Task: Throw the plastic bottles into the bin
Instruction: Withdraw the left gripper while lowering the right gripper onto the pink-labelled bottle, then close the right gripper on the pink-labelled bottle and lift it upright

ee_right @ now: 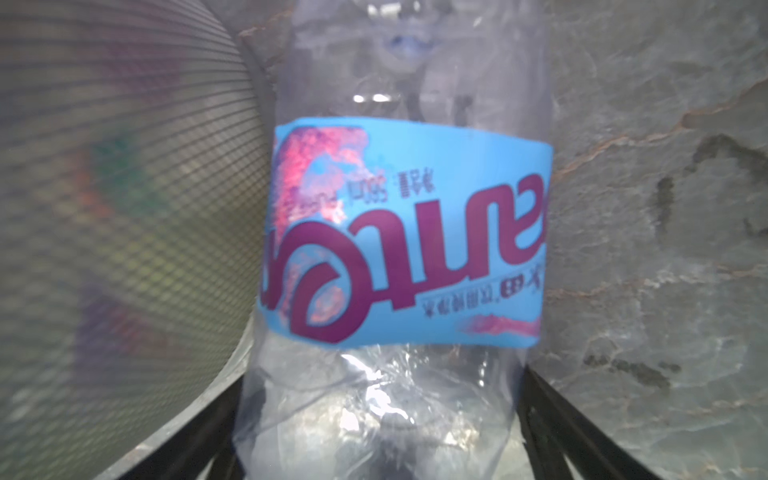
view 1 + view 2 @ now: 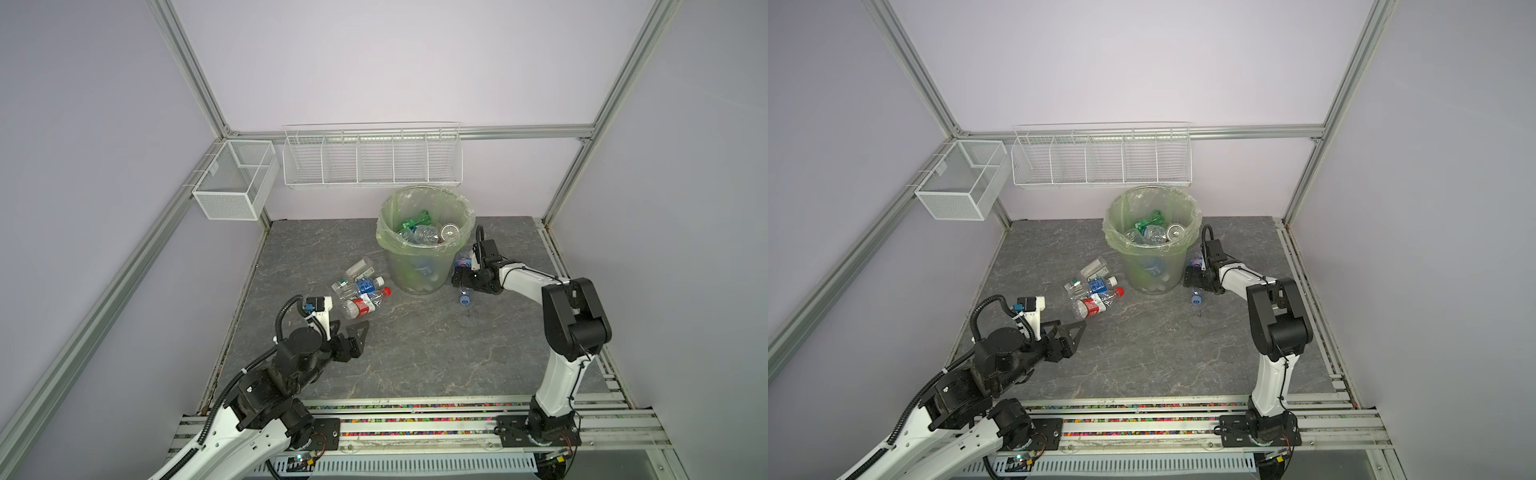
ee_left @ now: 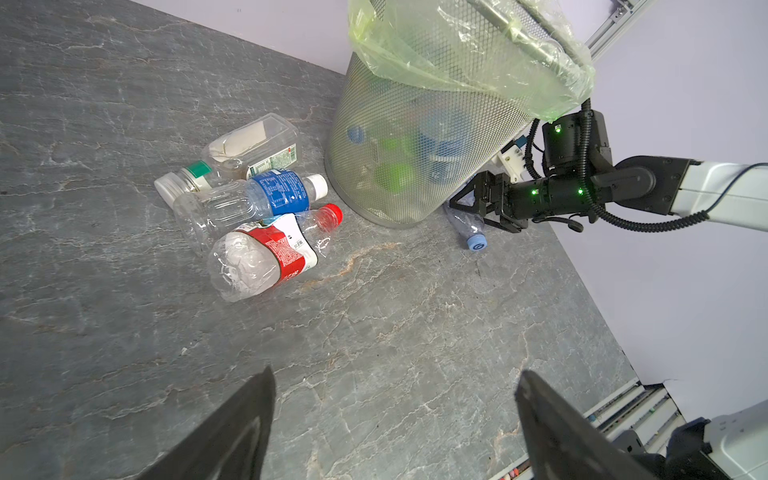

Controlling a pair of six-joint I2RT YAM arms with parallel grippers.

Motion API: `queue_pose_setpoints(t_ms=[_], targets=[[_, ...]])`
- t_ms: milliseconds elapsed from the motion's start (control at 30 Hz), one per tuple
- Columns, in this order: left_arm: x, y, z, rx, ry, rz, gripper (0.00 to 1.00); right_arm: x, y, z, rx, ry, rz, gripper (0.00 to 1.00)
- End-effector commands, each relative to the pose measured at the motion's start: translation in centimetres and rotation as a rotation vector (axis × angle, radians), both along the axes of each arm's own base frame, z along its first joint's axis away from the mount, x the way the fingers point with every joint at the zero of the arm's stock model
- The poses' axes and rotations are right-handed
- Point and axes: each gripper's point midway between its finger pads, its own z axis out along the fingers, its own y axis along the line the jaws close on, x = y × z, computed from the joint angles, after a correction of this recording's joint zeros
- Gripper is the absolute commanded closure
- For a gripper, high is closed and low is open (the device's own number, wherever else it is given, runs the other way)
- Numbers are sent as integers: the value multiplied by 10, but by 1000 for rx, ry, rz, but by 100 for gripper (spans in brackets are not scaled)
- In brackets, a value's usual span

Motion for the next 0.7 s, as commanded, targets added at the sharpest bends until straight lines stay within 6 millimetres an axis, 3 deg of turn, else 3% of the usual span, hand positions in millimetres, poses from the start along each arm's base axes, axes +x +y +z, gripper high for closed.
queue_pose_setpoints(t_ms=[0, 133, 467, 667], targets=[[0, -1, -6, 9, 12, 1, 11, 7, -4, -1, 30, 9, -41, 1], [0, 0, -7, 11, 13, 3, 11, 7, -10, -3, 23, 16, -64, 3], [0, 0, -6, 10, 11, 6, 12, -3, -20, 1, -1, 27, -107, 28], [-1, 1, -5, 3, 10, 7, 13, -9, -25, 13, -3, 10, -130, 39]])
